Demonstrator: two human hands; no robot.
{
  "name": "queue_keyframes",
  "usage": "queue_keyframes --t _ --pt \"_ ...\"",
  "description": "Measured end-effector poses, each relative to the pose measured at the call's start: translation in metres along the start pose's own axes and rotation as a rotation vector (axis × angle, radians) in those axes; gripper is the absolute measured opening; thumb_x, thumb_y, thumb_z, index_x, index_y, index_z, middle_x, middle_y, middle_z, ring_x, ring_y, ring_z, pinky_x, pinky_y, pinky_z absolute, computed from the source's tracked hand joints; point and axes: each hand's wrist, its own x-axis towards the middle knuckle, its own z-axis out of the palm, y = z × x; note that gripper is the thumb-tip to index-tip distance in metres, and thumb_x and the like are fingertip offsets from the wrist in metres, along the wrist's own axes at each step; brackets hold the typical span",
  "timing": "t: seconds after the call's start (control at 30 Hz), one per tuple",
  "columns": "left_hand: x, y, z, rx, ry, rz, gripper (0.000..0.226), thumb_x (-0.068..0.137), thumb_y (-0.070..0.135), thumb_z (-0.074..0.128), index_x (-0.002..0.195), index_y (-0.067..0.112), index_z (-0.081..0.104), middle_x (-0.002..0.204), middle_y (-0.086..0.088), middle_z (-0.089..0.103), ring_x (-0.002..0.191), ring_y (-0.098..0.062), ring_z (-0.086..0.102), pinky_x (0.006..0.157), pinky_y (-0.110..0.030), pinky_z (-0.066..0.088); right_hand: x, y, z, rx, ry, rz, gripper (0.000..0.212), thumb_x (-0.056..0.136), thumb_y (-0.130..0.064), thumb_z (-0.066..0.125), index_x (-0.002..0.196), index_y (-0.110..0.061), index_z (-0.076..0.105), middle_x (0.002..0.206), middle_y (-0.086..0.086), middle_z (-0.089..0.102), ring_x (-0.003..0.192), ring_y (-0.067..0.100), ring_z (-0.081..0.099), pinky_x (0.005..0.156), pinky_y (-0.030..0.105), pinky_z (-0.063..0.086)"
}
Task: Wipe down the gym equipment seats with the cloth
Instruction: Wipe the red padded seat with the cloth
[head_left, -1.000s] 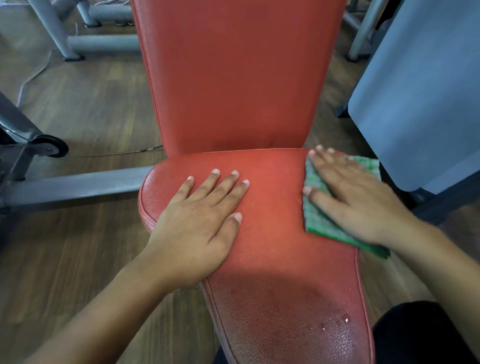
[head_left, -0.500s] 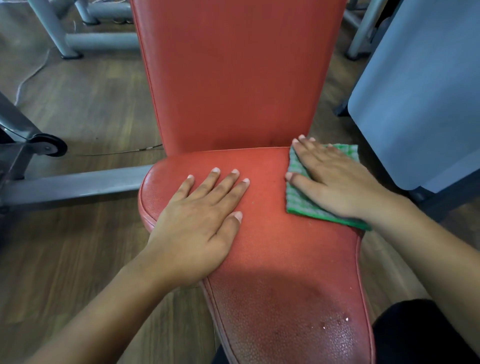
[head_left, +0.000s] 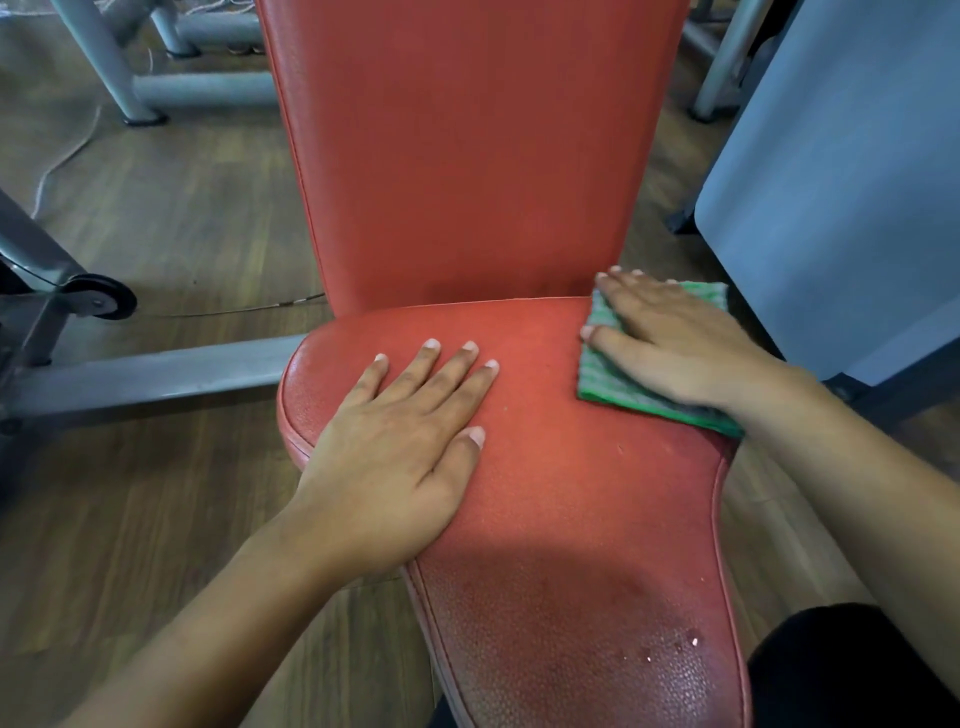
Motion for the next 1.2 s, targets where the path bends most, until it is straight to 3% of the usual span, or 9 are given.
queue_keyframes --t 0.1,0.2,0.3,0.4,0.5,0.67,0.93,1.07,1.2 --pt "0.0 0.0 0.0 0.0 0.005 0.008 0.074 0.08 0.053 -0.005 0.151 0.038 0.009 0.157 0.018 0.0 0.145 -0.004 -0.007 0.117 -0.031 -0.009 0.007 -0.028 0.004 0.008 -0.003 -0.156 0.068 0.099 -0.053 0.025 0.155 -0.02 0.004 0.162 -0.001 -0.001 0.147 0.01 -0.001 0.116 0.023 -0.003" --pt "0.0 -0.001 0.0 -0.004 0.006 0.015 0.073 0.081 0.053 -0.004 0.151 0.037 0.01 0.157 0.017 0.002 0.146 -0.005 -0.006 0.117 -0.032 -0.008 -0.023 -0.035 0.01 0.049 0.029 -0.3 0.077 0.089 -0.066 0.014 0.154 -0.027 -0.001 0.16 -0.01 -0.008 0.143 -0.002 -0.01 0.11 0.013 -0.015" --pt "0.001 -0.002 0.0 -0.004 0.006 0.01 0.073 0.08 0.053 -0.005 0.151 0.039 0.008 0.156 0.019 -0.001 0.145 -0.003 -0.009 0.117 -0.031 -0.009 -0.031 -0.006 0.007 0.055 0.067 -0.176 0.088 0.078 -0.072 0.008 0.154 -0.028 0.003 0.159 -0.011 -0.005 0.142 -0.003 -0.007 0.109 0.012 -0.014" --pt "0.0 -0.002 0.001 0.007 0.007 0.009 0.074 0.079 0.052 -0.006 0.151 0.039 0.007 0.156 0.02 -0.002 0.145 -0.003 -0.009 0.117 -0.031 -0.009 -0.012 0.013 0.002 0.019 0.04 -0.009 0.073 0.095 -0.063 0.022 0.154 -0.023 0.008 0.161 -0.004 0.003 0.147 0.008 0.001 0.116 0.023 -0.003" --pt "0.0 -0.001 0.001 -0.006 0.011 0.01 0.074 0.079 0.053 -0.005 0.151 0.038 0.009 0.156 0.019 0.0 0.146 -0.004 -0.006 0.117 -0.032 -0.008 -0.009 -0.005 0.004 -0.01 0.022 -0.071 0.073 0.095 -0.061 0.02 0.154 -0.021 0.005 0.161 -0.002 0.0 0.147 0.01 -0.001 0.117 0.024 -0.004" --pt "0.001 -0.003 0.002 0.002 0.02 0.009 0.074 0.078 0.054 -0.005 0.15 0.039 0.009 0.155 0.02 0.0 0.145 -0.003 -0.006 0.118 -0.032 -0.008 -0.058 -0.037 0.009 0.077 0.001 -0.24 0.09 0.073 -0.069 -0.002 0.153 -0.028 -0.005 0.157 -0.012 -0.015 0.139 -0.005 -0.018 0.106 0.01 -0.021" --pt "0.001 -0.003 0.005 -0.02 0.05 0.007 0.078 0.076 0.055 -0.003 0.15 0.037 0.017 0.157 0.017 0.009 0.146 -0.005 0.001 0.118 -0.033 -0.004 -0.125 -0.04 0.006 0.207 -0.051 -0.264 0.079 0.082 -0.067 0.012 0.152 -0.031 0.001 0.157 -0.018 -0.008 0.138 -0.013 -0.016 0.113 0.013 -0.012" --pt "0.004 -0.006 0.008 -0.006 0.049 0.012 0.081 0.075 0.056 -0.003 0.15 0.036 0.018 0.157 0.016 0.012 0.146 -0.006 0.003 0.118 -0.035 -0.003 -0.111 -0.039 0.006 0.23 -0.015 -0.155 0.089 0.076 -0.071 0.012 0.153 -0.028 0.005 0.16 -0.013 -0.003 0.141 -0.008 -0.011 0.113 0.013 -0.012" --pt "0.003 -0.007 0.01 0.005 0.056 0.02 0.084 0.073 0.057 -0.004 0.15 0.034 0.019 0.158 0.013 0.013 0.146 -0.008 0.005 0.118 -0.037 -0.002 -0.115 -0.063 0.007 0.162 -0.02 -0.141 0.083 0.082 -0.061 0.017 0.154 -0.023 0.0 0.16 -0.008 -0.008 0.143 -0.001 -0.011 0.111 0.015 -0.015"
